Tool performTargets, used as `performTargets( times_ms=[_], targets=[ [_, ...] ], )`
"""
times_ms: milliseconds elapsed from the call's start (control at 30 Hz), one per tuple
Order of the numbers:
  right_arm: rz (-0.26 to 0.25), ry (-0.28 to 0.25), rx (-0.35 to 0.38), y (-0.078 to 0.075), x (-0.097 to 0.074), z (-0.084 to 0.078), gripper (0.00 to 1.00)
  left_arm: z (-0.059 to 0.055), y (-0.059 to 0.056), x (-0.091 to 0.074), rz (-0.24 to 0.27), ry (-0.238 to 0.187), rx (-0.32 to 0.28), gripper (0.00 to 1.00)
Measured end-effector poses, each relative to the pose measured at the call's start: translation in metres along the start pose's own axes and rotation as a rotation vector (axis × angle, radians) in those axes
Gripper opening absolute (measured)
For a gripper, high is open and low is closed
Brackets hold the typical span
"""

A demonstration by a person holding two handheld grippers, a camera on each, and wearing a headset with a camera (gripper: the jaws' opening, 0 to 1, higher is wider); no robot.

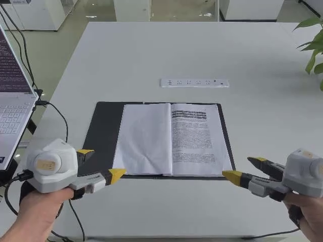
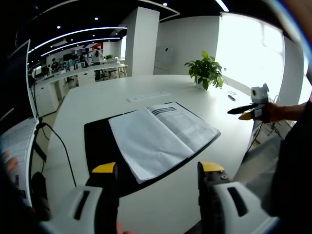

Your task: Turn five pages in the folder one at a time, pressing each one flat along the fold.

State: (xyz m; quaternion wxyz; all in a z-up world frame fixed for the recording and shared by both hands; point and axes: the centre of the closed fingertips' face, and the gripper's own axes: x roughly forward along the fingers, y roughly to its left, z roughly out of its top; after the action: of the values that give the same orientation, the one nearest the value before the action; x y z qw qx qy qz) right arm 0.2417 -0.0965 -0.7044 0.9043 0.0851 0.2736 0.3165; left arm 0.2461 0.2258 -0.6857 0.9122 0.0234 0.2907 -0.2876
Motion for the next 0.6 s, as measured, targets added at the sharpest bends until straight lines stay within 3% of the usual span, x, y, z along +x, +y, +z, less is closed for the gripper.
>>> performTargets(
  times_ms=[167, 333, 600],
  targets=[
    [-0.015, 0.004, 0.002, 0.004, -0.007, -0.006, 0.75, -0.002, 0.001, -0.013, 0.023, -0.016, -0.013, 0.71],
    [-0.019, 0.02, -0.015, 0.012, -0.007, -0.014, 0.8, -0.012, -0.005, -0.014, 0.018, 0.004, -0.011, 0.75],
    [-0.015, 0.02, -0.019, 0.017, -0.004, -0.013, 0.83, -0.007, -0.015, -0.012, 0.004, -0.009, -0.004, 0.81]
  ],
)
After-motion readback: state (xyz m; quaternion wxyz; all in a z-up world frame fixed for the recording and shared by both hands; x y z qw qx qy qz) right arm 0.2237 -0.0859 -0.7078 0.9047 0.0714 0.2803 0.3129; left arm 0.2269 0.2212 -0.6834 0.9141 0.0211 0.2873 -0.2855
